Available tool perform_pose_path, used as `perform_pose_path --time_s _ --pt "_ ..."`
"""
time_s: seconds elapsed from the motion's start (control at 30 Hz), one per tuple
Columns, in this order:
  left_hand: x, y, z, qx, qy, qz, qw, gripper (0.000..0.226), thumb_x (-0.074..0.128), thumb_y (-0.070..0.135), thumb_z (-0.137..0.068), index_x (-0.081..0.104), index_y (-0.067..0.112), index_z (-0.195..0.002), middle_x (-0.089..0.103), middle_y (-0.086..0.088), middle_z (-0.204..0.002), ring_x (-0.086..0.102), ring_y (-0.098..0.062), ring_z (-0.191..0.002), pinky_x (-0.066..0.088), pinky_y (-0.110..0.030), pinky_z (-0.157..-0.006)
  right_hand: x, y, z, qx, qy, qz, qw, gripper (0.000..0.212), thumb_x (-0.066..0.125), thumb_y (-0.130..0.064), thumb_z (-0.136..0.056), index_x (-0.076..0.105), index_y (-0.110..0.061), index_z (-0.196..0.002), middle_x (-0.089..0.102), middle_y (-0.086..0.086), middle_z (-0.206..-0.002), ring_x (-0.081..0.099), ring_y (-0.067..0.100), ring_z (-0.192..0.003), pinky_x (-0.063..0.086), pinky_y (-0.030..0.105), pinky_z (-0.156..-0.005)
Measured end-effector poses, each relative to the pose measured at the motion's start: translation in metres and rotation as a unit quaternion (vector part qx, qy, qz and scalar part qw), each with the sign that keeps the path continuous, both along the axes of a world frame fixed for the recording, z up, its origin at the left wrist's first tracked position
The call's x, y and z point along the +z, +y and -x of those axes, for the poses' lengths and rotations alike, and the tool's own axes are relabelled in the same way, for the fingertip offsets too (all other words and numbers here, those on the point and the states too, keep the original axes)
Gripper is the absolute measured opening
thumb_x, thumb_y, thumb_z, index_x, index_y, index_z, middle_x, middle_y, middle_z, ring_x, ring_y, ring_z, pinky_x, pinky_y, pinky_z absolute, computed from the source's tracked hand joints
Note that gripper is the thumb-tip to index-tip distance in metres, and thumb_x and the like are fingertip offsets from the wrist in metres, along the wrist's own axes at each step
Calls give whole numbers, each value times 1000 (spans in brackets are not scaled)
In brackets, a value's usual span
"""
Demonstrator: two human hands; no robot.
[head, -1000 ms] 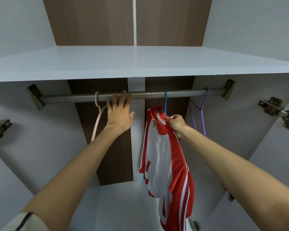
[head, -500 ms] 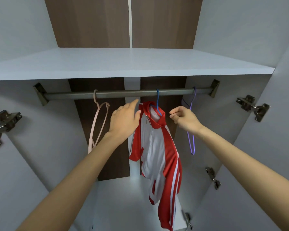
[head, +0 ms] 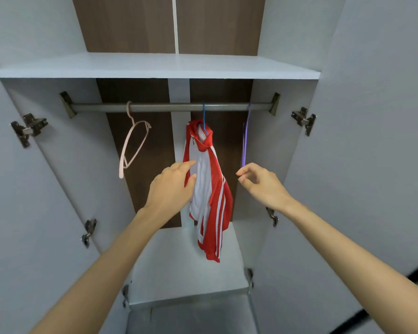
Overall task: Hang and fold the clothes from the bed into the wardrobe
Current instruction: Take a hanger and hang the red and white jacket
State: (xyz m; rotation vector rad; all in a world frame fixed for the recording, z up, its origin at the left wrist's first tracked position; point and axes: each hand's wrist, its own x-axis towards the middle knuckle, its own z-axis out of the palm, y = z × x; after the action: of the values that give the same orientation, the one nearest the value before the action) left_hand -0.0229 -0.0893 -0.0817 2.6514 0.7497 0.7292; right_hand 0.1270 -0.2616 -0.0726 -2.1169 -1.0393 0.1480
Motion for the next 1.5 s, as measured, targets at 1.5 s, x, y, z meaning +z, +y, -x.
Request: perform_pose_path --time_s 1.5 --pt "-104 -606 118 -613 183 -37 768 44 42 34 -100 38 27 -144 27 3 -150 37 -21 -131 42 -38 -91 -150 -651 379 -556 118 108 816 21 53 -26 -95 56 -20 -116 66 -4 -112 59 14 -91 51 37 -83"
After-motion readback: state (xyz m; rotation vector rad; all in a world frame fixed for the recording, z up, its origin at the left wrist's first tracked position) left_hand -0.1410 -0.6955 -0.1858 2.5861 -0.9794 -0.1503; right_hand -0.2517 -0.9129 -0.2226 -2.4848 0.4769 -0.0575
